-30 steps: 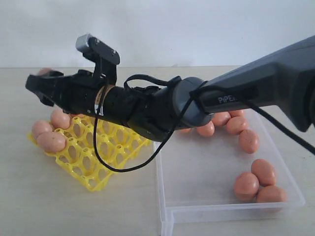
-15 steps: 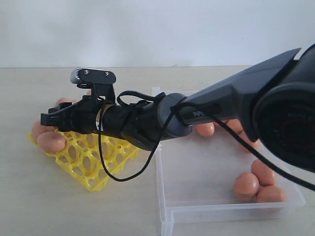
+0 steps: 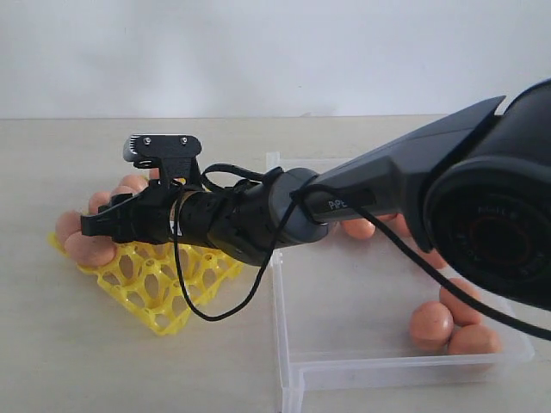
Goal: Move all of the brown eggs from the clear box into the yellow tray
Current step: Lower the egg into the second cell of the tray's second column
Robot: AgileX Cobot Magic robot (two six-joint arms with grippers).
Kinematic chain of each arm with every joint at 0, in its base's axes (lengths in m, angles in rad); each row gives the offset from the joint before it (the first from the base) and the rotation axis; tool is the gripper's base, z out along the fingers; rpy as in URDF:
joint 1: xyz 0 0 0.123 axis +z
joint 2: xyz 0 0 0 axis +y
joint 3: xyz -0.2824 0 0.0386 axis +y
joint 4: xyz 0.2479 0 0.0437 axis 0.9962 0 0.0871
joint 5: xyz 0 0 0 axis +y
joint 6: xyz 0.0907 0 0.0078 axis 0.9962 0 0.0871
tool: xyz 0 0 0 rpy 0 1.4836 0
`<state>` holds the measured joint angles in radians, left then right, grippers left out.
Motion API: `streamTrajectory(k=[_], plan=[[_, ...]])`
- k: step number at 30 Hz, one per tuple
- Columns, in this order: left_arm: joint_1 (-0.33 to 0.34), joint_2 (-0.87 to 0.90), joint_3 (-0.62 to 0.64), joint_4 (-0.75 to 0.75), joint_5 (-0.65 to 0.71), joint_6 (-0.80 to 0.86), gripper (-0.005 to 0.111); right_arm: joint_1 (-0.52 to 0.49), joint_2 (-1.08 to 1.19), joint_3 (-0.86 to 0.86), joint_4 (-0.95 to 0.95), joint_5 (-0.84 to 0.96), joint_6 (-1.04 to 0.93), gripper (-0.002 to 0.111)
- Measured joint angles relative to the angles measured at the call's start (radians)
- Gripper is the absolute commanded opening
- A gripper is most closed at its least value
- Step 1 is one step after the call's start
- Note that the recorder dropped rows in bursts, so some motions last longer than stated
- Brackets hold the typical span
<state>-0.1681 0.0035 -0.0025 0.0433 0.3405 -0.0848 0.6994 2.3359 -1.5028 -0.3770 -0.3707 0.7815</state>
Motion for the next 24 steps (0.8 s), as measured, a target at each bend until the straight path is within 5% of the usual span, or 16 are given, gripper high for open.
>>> streamTrajectory(k=[5, 8, 24], plan=[[0.000, 0.000, 0.000, 0.000, 0.000, 0.000, 0.004, 0.000, 0.016, -0.001, 0.002, -0.035, -0.011, 0.041], [0.000, 0.000, 0.000, 0.000, 0.000, 0.000, 0.004, 0.000, 0.018, -0.001, 0.002, -0.044, -0.011, 0.049], [0.000, 0.000, 0.000, 0.000, 0.000, 0.000, 0.004, 0.000, 0.018, -0.001, 0.004, -0.054, -0.011, 0.050]])
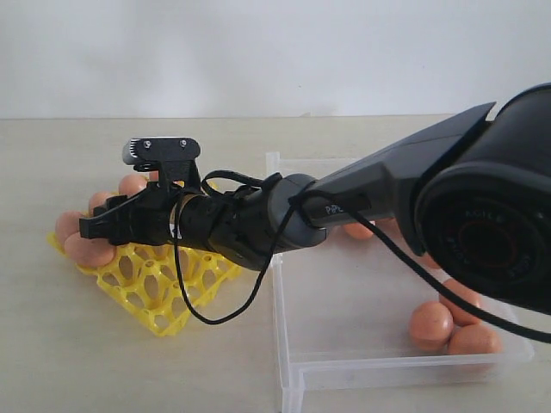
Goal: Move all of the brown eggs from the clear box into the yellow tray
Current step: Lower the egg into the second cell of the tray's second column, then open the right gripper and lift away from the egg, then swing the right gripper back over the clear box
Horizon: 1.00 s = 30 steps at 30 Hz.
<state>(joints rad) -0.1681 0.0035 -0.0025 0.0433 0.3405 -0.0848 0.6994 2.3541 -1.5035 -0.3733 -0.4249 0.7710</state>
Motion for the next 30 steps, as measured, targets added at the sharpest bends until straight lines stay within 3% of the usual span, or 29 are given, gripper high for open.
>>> streamTrajectory(k=[10, 13, 16, 17, 24, 30], plan=[[0.000, 0.000, 0.000, 0.000, 0.000, 0.000, 0.004, 0.000, -0.105, 0.000, -0.004, -0.006, -0.080, 0.050], [0.000, 0.000, 0.000, 0.000, 0.000, 0.000, 0.004, 0.000, -0.182, 0.000, -0.034, 0.067, -0.088, 0.036], [0.000, 0.000, 0.000, 0.000, 0.000, 0.000, 0.004, 0.011, -0.271, 0.000, -0.086, 0.306, -0.091, 0.004], [0.000, 0.000, 0.000, 0.000, 0.000, 0.000, 0.004, 0.018, -0.304, 0.000, -0.096, 0.394, -0.101, 0.000], [0.000, 0.000, 0.000, 0.000, 0.000, 0.000, 0.004, 0.067, -0.483, 0.000, -0.122, 1.140, -0.449, 0.000], [0.000, 0.000, 0.000, 0.000, 0.000, 0.000, 0.004, 0.068, -0.559, 0.000, -0.222, 1.578, -0.611, 0.000]])
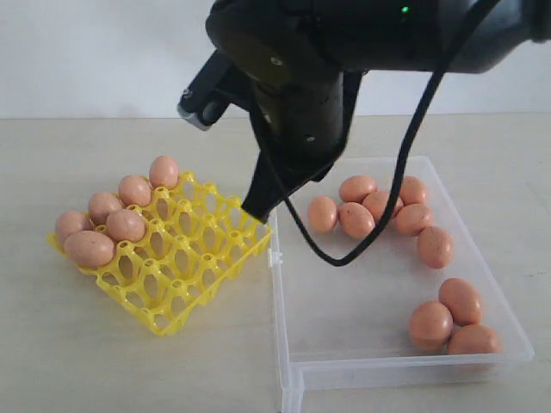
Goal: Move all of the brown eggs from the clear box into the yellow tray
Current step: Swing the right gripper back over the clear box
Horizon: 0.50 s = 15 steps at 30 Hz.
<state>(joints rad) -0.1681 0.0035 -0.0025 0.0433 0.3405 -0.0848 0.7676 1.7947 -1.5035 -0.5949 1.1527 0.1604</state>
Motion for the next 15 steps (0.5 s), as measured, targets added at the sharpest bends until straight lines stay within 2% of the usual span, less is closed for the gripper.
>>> streamTrajectory(k=[4, 8, 12, 15], plan=[[0.000, 0.000, 0.000, 0.000, 0.000, 0.000, 0.004, -0.041, -0.017, 0.017, -0.093, 0.047, 0.056, 0.000], [0.000, 0.000, 0.000, 0.000, 0.000, 0.000, 0.004, -0.176, -0.003, 0.024, -0.050, 0.002, 0.181, 0.000], [0.000, 0.000, 0.000, 0.000, 0.000, 0.000, 0.004, -0.326, 0.030, 0.024, 0.134, -0.020, 0.198, 0.000], [0.000, 0.000, 0.000, 0.000, 0.000, 0.000, 0.004, -0.414, 0.071, 0.024, 0.350, -0.054, 0.071, 0.000]])
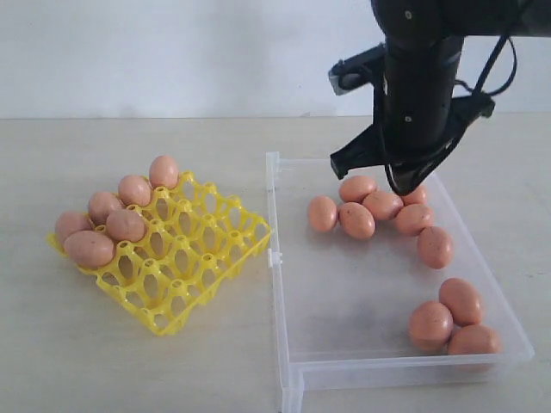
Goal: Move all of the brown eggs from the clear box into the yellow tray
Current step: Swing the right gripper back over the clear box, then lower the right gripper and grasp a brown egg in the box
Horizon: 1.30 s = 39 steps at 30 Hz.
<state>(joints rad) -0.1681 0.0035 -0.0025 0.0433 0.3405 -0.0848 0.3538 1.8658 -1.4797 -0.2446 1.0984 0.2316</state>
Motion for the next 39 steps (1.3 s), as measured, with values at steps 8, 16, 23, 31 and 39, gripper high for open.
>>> streamTrajectory(k=[8, 16, 23, 31, 39], plan=[[0.000, 0.000, 0.000, 0.000, 0.000, 0.000, 0.004, -0.049, 0.139, -0.014, 0.352, -0.009, -0.462, 0.047], [0.000, 0.000, 0.000, 0.000, 0.000, 0.000, 0.004, -0.049, 0.154, -0.054, 0.185, -0.150, -0.450, 0.062], [0.000, 0.000, 0.000, 0.000, 0.000, 0.000, 0.004, -0.049, 0.263, -0.054, 0.164, -0.308, -0.427, 0.062], [0.000, 0.000, 0.000, 0.000, 0.000, 0.000, 0.004, -0.049, 0.307, -0.054, 0.161, -0.336, -0.398, 0.018], [0.000, 0.000, 0.000, 0.000, 0.000, 0.000, 0.004, -0.049, 0.301, -0.056, 0.160, -0.299, -0.385, 0.000]])
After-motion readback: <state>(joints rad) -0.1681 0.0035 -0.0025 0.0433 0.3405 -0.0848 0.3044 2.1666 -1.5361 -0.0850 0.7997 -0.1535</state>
